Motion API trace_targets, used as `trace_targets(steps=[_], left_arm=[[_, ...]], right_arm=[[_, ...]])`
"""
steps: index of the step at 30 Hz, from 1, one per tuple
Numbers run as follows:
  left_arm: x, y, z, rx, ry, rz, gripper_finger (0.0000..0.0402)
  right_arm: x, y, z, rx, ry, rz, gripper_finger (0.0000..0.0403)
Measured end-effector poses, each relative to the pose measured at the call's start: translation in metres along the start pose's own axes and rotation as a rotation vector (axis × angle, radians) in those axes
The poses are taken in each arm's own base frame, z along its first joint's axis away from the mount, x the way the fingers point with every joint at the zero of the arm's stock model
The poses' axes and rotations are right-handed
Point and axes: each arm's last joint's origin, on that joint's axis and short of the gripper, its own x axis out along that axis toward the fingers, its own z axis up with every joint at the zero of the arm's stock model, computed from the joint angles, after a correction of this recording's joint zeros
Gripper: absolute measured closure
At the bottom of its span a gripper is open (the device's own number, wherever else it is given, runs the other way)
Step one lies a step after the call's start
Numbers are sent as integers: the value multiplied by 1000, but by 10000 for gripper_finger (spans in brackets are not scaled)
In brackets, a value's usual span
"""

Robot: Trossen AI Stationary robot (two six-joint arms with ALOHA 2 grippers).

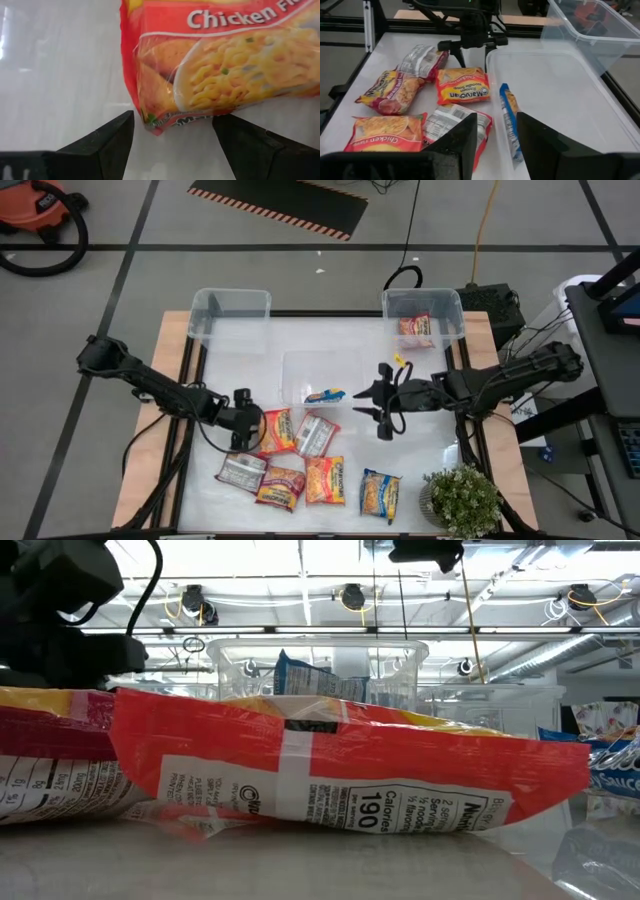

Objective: Sort Maruchan noodles
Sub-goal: Put the top left orange noodle pack into the top left transparent bin

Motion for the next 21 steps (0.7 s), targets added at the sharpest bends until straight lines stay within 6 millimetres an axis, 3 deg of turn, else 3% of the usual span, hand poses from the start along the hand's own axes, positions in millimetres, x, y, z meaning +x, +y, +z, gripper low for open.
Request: trace_targets(steps=[7,15,21], left_arm=[[2,-1,0,52,-13,-6,119],[11,0,-13,76,-80,-26,122],[14,-2,-15,62,-134,-70,192]], right_arm=[[-3,5,-3,-18,20,18,273],[-5,12,-4,-31,19,42,273],[-7,15,-3,-36,12,55,273]])
